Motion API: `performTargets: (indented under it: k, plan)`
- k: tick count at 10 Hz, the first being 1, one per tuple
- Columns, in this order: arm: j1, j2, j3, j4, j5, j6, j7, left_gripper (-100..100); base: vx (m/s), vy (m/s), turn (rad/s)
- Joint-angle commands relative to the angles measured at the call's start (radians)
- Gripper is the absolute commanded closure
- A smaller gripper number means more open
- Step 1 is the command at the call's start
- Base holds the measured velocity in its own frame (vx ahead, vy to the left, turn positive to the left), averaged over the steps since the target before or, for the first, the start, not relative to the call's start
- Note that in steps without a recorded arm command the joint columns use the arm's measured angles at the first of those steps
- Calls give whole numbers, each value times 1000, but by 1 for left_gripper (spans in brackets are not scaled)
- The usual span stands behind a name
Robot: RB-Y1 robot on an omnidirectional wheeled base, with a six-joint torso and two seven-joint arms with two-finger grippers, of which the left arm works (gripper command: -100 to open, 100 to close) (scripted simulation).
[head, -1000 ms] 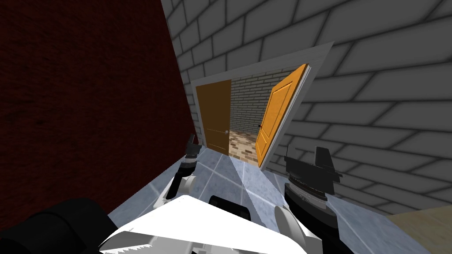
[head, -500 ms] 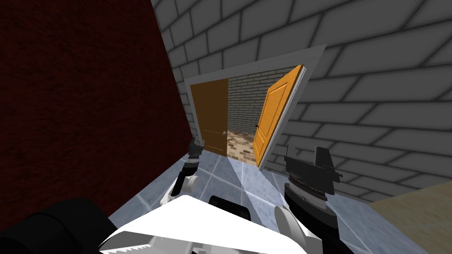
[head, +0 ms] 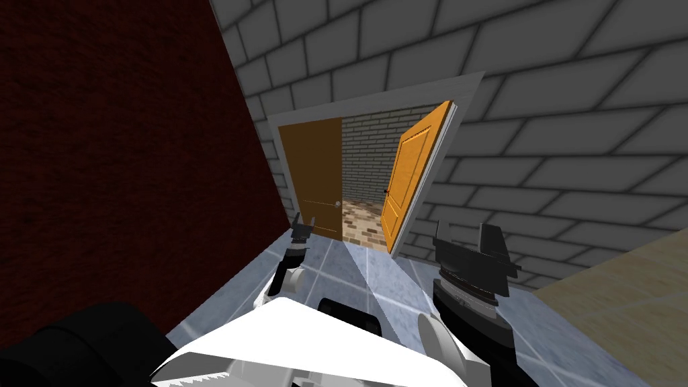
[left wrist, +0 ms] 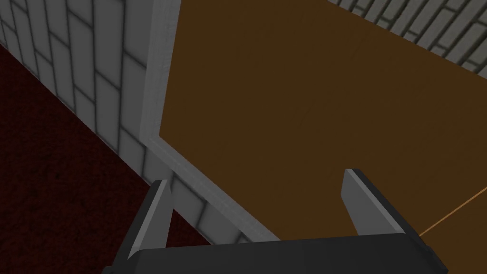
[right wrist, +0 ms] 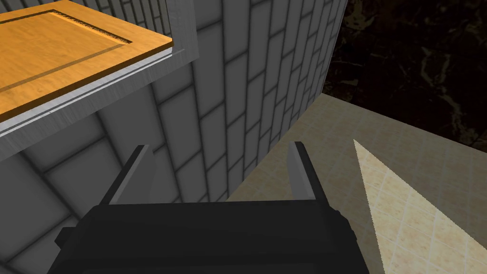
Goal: Push the door open
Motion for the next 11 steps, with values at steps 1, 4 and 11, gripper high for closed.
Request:
performTargets:
  k: [1, 4, 11]
  plan:
    - [-15, 0, -3, 29, 12, -7, 12, -100, 56, 52, -43]
    - [-47, 6, -21, 117, 73, -33, 68, -100, 66, 50, -123]
    - [-124, 18, -64, 329, 220, -94, 204, -100, 79, 75, -162]
